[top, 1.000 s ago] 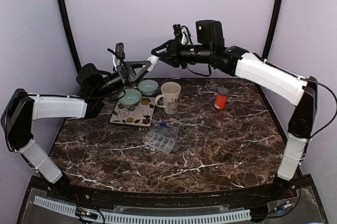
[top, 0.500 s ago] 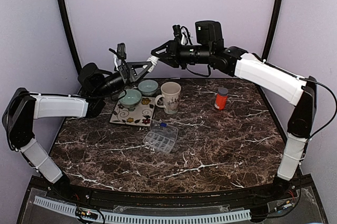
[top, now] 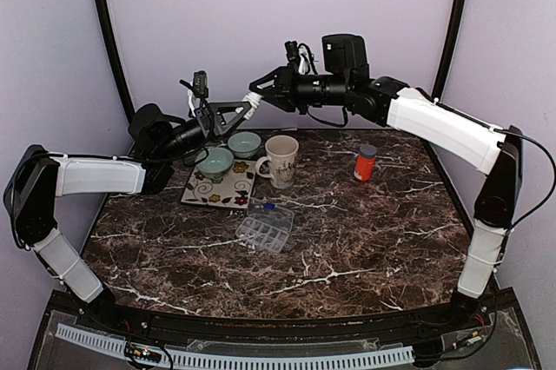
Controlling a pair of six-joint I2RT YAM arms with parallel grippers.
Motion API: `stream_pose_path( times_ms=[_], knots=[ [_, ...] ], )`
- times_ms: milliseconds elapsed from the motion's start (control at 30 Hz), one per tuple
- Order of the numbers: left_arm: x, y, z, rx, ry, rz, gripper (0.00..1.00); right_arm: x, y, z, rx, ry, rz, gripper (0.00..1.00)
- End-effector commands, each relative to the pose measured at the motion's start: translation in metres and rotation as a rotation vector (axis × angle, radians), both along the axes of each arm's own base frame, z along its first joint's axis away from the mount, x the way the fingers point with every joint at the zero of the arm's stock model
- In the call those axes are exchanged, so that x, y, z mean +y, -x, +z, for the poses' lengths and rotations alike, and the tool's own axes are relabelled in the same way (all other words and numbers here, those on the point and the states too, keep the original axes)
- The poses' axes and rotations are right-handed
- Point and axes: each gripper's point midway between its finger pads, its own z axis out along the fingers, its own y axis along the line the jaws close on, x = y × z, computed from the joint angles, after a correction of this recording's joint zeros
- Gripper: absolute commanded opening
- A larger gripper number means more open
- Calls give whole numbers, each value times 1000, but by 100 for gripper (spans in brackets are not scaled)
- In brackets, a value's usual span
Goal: Sort the pills into containers
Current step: Pass from the right arm to the left
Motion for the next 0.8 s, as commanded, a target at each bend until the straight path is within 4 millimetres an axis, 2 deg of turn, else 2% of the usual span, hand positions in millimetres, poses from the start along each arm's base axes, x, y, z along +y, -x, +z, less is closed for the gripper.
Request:
stream_pose_path(
  times_ms=[0,233,400,767],
  knots=[
    [3,4,20,-79,23,2,19,4,1,12,-38,-32,13,8],
    [3,4,18,-78,15,9,19,3,2,16,-47,-38,10,28],
    [3,3,17,-72,10,11,19,3,3,17,-49,-35,11,38],
    [4,4,16,-70,5,13,19,3,4,17,-50,-24,17,45]
  ],
)
